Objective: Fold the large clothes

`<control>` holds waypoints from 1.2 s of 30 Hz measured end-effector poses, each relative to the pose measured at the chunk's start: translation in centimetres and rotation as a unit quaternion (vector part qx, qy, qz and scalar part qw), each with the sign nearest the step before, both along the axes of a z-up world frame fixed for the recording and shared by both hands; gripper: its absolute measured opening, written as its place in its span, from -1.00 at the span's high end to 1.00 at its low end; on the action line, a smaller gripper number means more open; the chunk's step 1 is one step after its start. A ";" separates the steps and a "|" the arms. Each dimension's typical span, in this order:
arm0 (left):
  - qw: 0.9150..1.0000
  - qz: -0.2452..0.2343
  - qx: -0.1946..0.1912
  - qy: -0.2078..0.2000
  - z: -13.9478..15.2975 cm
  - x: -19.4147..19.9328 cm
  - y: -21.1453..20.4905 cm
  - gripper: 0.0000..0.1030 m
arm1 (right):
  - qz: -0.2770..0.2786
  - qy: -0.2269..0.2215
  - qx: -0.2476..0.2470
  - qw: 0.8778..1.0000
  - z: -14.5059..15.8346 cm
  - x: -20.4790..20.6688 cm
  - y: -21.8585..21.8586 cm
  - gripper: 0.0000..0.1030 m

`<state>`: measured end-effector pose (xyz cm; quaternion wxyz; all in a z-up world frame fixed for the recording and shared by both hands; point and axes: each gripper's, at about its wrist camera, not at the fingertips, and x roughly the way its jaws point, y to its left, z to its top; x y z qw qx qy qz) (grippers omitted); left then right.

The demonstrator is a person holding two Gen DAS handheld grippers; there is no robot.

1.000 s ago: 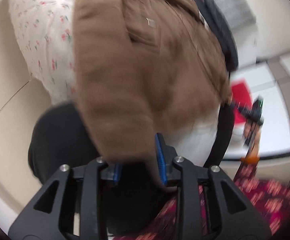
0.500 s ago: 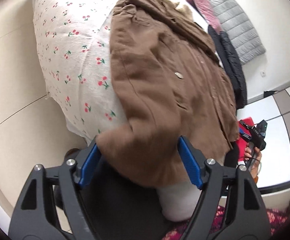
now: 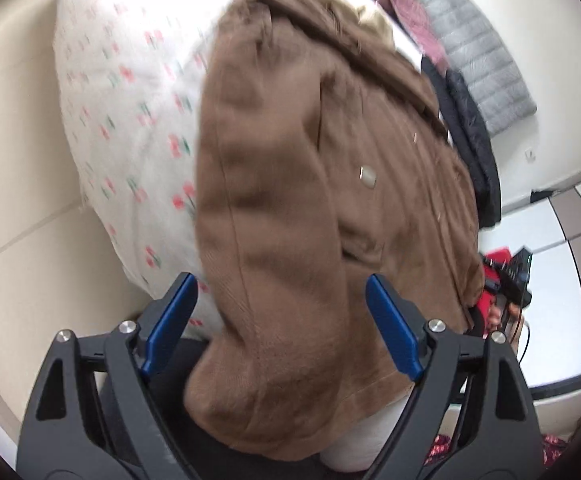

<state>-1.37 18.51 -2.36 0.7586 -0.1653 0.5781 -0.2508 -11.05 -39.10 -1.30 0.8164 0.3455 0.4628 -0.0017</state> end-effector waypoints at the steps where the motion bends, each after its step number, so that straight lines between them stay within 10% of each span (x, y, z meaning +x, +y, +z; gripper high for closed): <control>1: 1.000 -0.009 -0.001 0.004 -0.3 -0.2 -0.3 -0.67 | 0.000 0.002 0.002 1.000 -0.1 0.1 0.0 -0.45; 12: 0.998 -0.063 0.020 -0.019 -0.1 -2.8 -1.9 -0.63 | 0.000 0.008 0.004 1.000 -0.1 -0.2 1.7 -0.44; 18: 0.990 -0.122 0.058 -0.028 1.4 -4.6 -4.3 0.06 | 0.003 -0.001 -0.026 1.000 1.8 -1.4 3.5 0.05; 24: 0.990 -0.136 0.007 -0.045 2.9 -4.9 -5.3 0.80 | 0.023 -0.018 -0.050 0.998 3.9 -1.5 5.8 0.68; 36: 0.981 -0.070 -0.102 -0.150 9.3 -2.7 -4.4 0.86 | 0.012 -0.140 -0.037 0.989 11.5 -0.5 5.7 0.77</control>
